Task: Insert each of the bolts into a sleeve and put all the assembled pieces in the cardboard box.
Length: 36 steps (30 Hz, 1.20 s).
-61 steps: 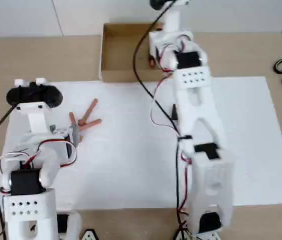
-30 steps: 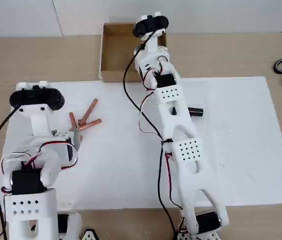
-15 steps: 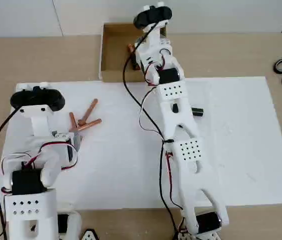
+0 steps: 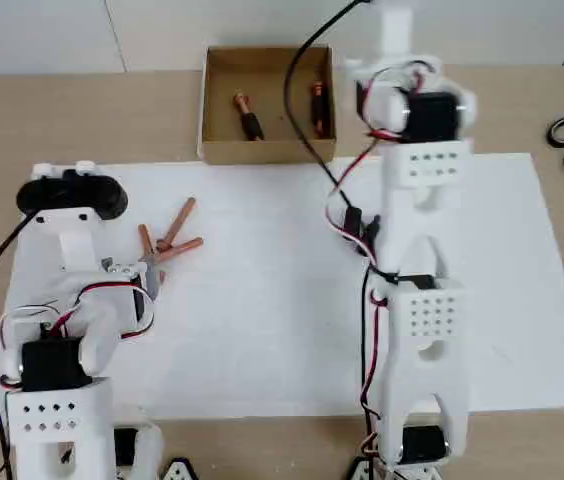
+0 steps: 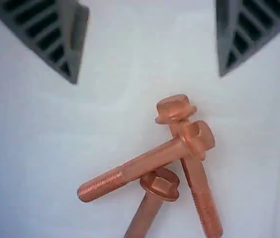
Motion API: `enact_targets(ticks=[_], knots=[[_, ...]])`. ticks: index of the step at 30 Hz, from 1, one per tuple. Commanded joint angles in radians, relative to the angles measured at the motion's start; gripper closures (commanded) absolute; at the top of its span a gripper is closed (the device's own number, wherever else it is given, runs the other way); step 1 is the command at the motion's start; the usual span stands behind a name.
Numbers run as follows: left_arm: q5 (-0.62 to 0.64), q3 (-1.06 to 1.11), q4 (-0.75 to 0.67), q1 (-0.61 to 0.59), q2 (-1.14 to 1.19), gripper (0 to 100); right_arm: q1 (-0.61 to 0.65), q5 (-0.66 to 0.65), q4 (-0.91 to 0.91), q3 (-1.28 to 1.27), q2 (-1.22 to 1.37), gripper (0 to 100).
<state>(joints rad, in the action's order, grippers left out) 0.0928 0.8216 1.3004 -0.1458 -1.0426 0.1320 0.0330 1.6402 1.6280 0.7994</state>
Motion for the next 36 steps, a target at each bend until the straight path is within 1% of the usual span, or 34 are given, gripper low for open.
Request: enact_targets(ticks=[1, 5, 8, 12, 16, 19, 23, 27, 29, 31, 36], knots=[[-0.005, -0.071, 0.044, 0.003, -0.015, 83, -0.044, -0.009, 0.097, 0.049, -0.171, 80.0], [-0.005, -0.090, 0.075, -0.002, -0.015, 83, -0.065, -0.008, 0.108, 0.037, -0.289, 80.1], [-0.005, -0.090, 0.081, -0.002, -0.015, 83, -0.068, -0.008, 0.108, -0.094, -0.390, 80.1], [-0.008, -0.090, 0.083, -0.002, -0.015, 83, -0.070, -0.009, 0.108, -0.397, -0.622, 80.1], [-0.009, -0.085, 0.083, -0.002, -0.015, 83, -0.068, -0.011, 0.099, -0.812, -0.888, 80.1], [-0.009, -0.082, 0.083, -0.002, -0.015, 83, -0.068, -0.009, 0.094, -1.112, -0.998, 80.1], [-0.011, -0.082, 0.083, 0.003, -0.015, 83, -0.070, 0.018, 0.030, -1.395, -0.987, 80.1], [-0.011, -0.081, 0.083, 0.003, -0.015, 83, -0.070, 0.192, -0.062, -1.554, -0.903, 80.1], [-0.011, -0.073, 0.083, 0.003, -0.015, 83, -0.070, 0.261, -0.094, -1.582, -0.845, 80.1], [-0.011, -0.059, 0.083, 0.003, -0.015, 83, -0.064, 0.299, -0.113, -1.580, -0.783, 80.1], [-0.011, -0.019, 0.083, -0.002, -0.015, 83, -0.064, 0.313, -0.165, -1.579, -0.647, 80.1]])
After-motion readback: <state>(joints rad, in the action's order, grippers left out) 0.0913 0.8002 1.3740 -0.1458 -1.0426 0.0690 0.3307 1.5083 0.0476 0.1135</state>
